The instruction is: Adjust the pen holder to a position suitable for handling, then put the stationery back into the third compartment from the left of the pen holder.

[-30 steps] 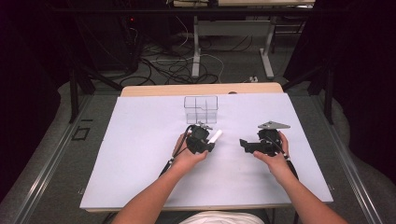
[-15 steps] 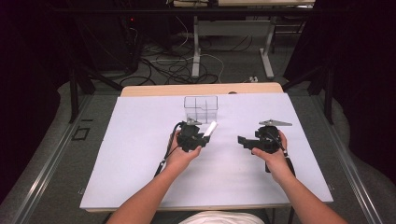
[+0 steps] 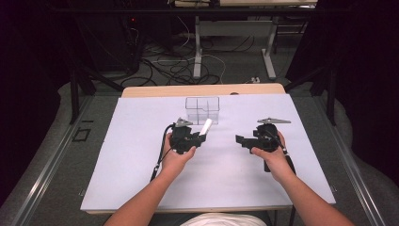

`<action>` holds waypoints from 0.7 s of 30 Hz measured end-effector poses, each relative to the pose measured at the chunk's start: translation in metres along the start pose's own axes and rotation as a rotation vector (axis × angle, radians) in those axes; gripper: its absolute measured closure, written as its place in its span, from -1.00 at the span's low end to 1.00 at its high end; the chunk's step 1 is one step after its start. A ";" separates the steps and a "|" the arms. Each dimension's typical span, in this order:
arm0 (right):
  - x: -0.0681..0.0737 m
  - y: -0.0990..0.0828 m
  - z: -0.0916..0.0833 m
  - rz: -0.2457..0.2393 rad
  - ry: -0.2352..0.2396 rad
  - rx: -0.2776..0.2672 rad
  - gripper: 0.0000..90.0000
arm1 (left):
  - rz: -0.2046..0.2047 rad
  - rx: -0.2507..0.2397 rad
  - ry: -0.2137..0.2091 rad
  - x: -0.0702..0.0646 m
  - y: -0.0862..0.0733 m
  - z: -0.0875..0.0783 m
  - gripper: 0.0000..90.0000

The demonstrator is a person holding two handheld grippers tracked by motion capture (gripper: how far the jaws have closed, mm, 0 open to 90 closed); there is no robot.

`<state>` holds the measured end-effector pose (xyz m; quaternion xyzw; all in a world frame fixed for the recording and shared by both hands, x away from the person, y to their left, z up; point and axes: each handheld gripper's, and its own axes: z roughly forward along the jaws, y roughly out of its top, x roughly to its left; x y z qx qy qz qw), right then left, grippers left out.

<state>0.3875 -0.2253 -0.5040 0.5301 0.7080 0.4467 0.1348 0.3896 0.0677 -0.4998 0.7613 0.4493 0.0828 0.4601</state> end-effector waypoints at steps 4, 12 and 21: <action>0.008 0.011 0.000 0.004 0.026 -0.012 -0.68 | -0.014 -0.036 -0.008 0.001 0.003 -0.009 0.58; 0.025 0.034 0.008 0.046 0.063 0.014 -0.67 | -0.051 -0.108 -0.018 0.007 0.009 -0.026 0.58; 0.046 0.054 0.019 0.090 0.140 0.034 -0.64 | -0.111 -0.147 -0.022 0.018 0.009 -0.031 0.58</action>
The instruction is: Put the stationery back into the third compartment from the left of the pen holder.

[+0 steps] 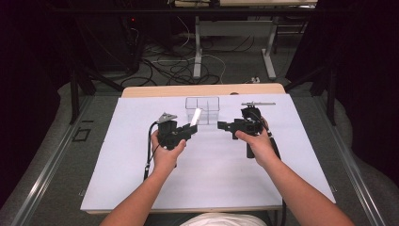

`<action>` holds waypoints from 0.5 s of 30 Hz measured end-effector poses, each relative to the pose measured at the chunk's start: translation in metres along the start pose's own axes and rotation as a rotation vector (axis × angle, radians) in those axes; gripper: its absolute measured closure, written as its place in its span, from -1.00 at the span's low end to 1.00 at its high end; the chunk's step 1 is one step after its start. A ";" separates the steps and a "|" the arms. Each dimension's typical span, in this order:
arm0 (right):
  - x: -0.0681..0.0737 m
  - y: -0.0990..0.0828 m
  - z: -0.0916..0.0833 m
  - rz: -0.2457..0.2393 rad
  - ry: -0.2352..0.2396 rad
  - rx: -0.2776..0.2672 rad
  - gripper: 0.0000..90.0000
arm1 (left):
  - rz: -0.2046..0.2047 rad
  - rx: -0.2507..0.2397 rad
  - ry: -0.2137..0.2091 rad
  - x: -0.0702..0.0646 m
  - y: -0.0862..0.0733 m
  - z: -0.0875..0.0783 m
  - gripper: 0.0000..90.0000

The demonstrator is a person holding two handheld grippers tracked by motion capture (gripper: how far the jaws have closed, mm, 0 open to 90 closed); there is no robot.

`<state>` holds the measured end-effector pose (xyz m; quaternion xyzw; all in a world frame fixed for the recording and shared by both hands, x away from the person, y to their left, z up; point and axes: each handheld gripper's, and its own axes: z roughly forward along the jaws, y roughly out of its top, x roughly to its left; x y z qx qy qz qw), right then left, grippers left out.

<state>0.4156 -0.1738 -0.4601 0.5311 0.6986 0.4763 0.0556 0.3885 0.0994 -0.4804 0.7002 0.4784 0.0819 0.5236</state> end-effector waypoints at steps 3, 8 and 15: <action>0.010 0.005 0.005 0.004 0.025 0.000 -0.58 | -0.008 -0.001 0.007 0.003 -0.001 0.000 0.58; 0.016 0.008 0.009 0.013 0.044 -0.014 -0.50 | -0.038 -0.001 0.006 0.008 -0.003 0.001 0.58; 0.026 0.012 0.013 0.086 0.108 -0.020 -0.38 | -0.056 -0.004 0.003 0.009 -0.005 0.004 0.58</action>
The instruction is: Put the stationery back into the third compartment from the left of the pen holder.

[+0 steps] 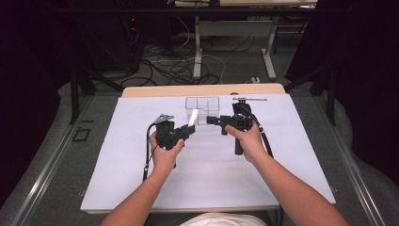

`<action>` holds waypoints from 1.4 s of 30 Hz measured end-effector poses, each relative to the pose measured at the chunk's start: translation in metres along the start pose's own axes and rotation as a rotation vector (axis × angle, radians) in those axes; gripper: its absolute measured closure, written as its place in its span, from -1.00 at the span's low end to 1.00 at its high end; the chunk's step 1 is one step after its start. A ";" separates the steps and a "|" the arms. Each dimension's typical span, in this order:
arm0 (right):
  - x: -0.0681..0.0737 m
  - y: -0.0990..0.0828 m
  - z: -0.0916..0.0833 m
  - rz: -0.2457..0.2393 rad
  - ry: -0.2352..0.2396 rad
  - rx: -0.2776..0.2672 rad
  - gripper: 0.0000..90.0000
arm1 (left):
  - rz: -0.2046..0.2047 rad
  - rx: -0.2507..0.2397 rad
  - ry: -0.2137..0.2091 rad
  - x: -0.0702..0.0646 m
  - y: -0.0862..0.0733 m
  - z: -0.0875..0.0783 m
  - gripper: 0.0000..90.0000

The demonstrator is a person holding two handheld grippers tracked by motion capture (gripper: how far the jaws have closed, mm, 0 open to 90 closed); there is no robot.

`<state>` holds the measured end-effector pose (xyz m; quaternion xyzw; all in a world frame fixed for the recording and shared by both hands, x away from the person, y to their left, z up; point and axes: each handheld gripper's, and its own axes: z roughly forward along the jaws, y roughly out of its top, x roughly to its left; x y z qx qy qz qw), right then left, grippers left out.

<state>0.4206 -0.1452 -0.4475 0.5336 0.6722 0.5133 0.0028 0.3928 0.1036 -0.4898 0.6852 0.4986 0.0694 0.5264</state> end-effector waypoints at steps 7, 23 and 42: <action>0.003 0.000 0.007 0.073 0.040 0.013 -0.29 | 0.015 0.019 -0.017 -0.005 -0.004 0.005 0.58; 0.005 -0.004 0.022 0.171 0.052 -0.012 0.00 | 0.060 0.002 -0.089 -0.025 -0.006 0.005 0.58; 0.000 -0.005 0.029 0.252 0.079 0.023 0.47 | 0.083 -0.002 -0.099 -0.031 -0.008 0.006 0.58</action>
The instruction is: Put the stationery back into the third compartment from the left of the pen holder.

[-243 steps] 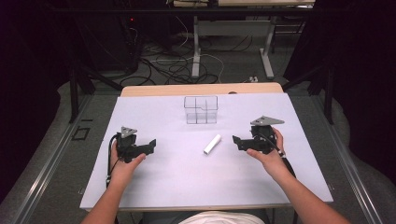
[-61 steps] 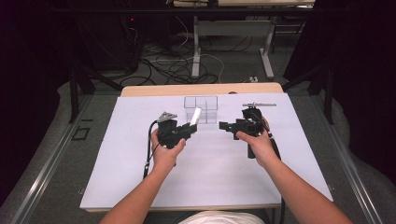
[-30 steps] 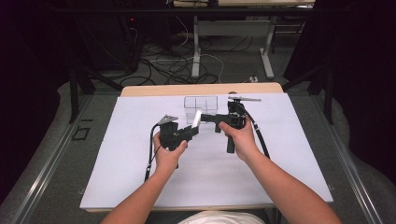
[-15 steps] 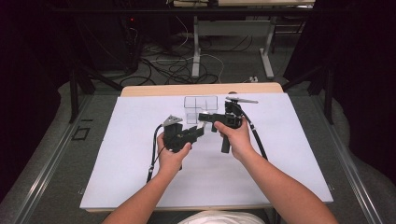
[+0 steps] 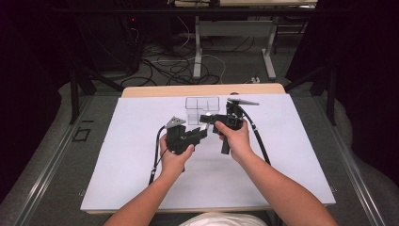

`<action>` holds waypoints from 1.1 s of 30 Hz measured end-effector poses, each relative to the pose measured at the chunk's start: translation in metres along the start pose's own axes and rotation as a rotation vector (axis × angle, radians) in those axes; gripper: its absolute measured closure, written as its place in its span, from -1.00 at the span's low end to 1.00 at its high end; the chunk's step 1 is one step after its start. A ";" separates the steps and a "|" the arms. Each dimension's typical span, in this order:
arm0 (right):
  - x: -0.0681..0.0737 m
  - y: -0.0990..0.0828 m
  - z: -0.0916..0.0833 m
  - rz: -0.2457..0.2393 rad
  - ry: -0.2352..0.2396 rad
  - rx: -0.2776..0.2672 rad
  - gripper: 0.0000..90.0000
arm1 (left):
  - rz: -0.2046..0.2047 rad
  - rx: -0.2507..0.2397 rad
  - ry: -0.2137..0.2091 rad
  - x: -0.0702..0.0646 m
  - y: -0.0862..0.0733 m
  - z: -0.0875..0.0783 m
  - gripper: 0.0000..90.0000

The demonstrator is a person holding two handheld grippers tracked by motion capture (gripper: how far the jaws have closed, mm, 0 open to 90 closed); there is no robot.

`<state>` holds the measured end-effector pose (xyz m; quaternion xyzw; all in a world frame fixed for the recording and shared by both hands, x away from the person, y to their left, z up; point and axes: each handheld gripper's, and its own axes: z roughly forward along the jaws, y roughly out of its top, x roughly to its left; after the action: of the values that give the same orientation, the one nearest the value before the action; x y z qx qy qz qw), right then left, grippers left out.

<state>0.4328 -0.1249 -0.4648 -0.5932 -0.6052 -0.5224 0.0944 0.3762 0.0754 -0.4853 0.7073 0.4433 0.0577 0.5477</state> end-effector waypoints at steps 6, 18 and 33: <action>-0.002 0.001 0.001 0.020 0.008 0.016 0.47 | 0.000 0.004 -0.002 0.002 -0.001 0.001 0.58; -0.005 0.002 0.004 0.041 -0.011 0.023 0.48 | -0.037 0.028 -0.017 0.008 -0.002 0.005 0.43; -0.006 0.013 -0.001 -0.077 -0.100 -0.049 0.48 | -0.043 0.029 0.002 0.020 -0.001 0.007 0.20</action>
<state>0.4446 -0.1329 -0.4616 -0.5971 -0.6186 -0.5098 0.0294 0.3917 0.0843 -0.4965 0.7054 0.4595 0.0404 0.5382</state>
